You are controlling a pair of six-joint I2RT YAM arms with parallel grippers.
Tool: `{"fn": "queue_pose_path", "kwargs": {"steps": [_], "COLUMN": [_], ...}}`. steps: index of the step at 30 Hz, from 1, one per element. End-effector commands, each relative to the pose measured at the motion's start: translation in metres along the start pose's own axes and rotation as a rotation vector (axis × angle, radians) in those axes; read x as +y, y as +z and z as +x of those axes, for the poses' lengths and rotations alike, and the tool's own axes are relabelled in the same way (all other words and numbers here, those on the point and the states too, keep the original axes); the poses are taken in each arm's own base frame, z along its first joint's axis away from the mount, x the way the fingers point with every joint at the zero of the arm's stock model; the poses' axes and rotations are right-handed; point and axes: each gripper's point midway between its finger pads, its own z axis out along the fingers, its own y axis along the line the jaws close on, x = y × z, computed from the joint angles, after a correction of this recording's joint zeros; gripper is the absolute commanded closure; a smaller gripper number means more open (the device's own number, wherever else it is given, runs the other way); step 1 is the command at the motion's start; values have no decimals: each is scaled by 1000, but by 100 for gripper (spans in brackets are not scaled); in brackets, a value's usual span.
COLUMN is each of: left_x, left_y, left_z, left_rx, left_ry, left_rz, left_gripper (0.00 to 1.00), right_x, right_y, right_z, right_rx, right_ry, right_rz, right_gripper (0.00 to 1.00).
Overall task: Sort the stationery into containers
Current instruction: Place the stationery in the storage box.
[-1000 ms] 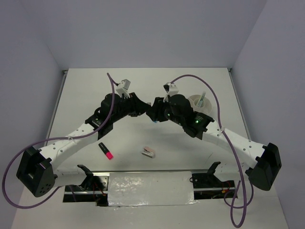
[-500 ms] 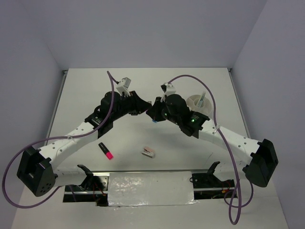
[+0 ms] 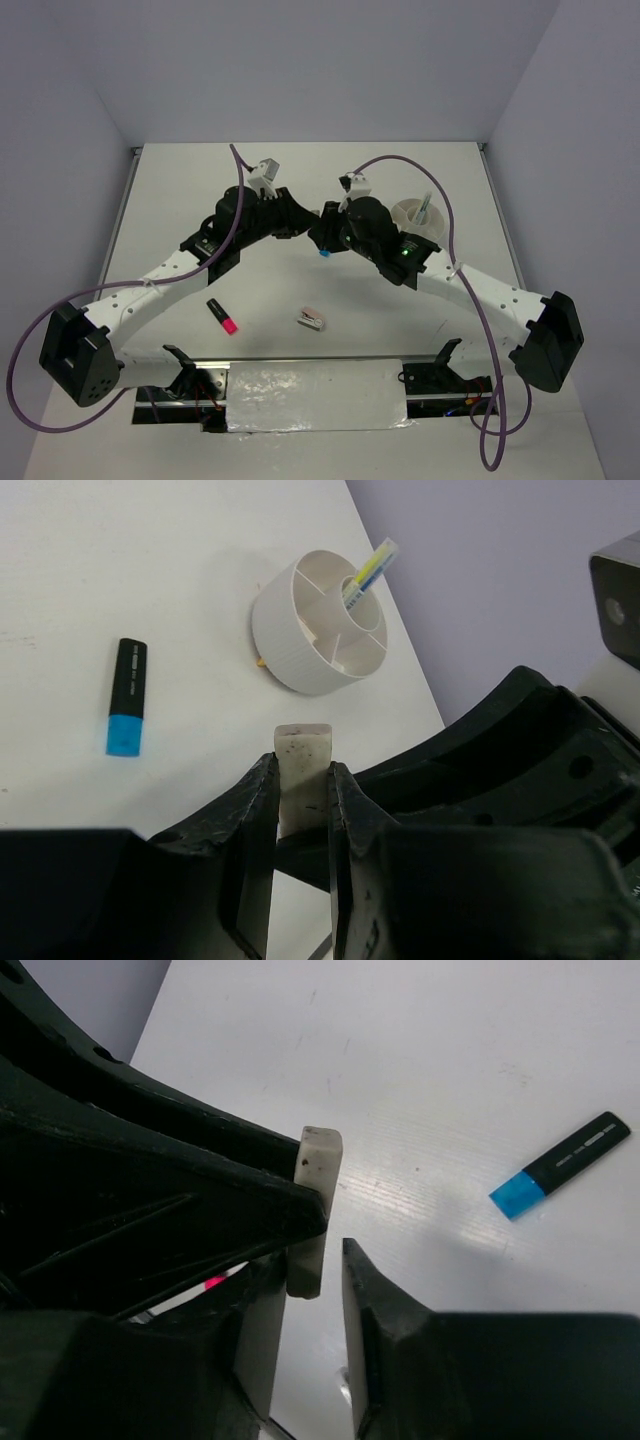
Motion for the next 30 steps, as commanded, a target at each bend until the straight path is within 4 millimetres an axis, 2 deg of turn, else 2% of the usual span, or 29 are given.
{"fn": "queue_pose_path", "kwargs": {"steps": [1,2,7,14,21,22,26,27,29,30], "left_x": [-8,-7,-6,-10,-10,-10,-9,-10,-12,-13], "left_y": [0,0,1,1,1,1,2,2,1,1], "left_z": [-12,-12,-9,-9,-8,-8,-8,-8,-10,-11], "left_rx": [-24,-24,-16,-13,-8,-8,-6,-6,-10,-13], "left_ry": [42,43,40,37,38,39,40,39,40,37], "left_rz": [10,7,10,27,28,28,24,26,32,29], "left_gripper": [100,100,100,100,100,100,100,97,88,69], "right_x": [14,14,17,18,23,24,26,26,28,29], "right_y": [-12,-13,-20,-16,-9,-10,-8,-8,-5,-5], "right_z": [-38,-39,-46,-43,-41,-42,-41,-40,-39,-38], "right_rx": [-113,-118,-138,-126,-111,-111,-107,-104,-92,-88], "right_ry": [6,6,3,-4,-4,-5,-5,-2,3,7], "right_rz": [-15,-16,-27,-33,-49,-53,-65,-67,-87,-92], "right_gripper": [63,59,56,58,75,82,92,99,100,100]}}
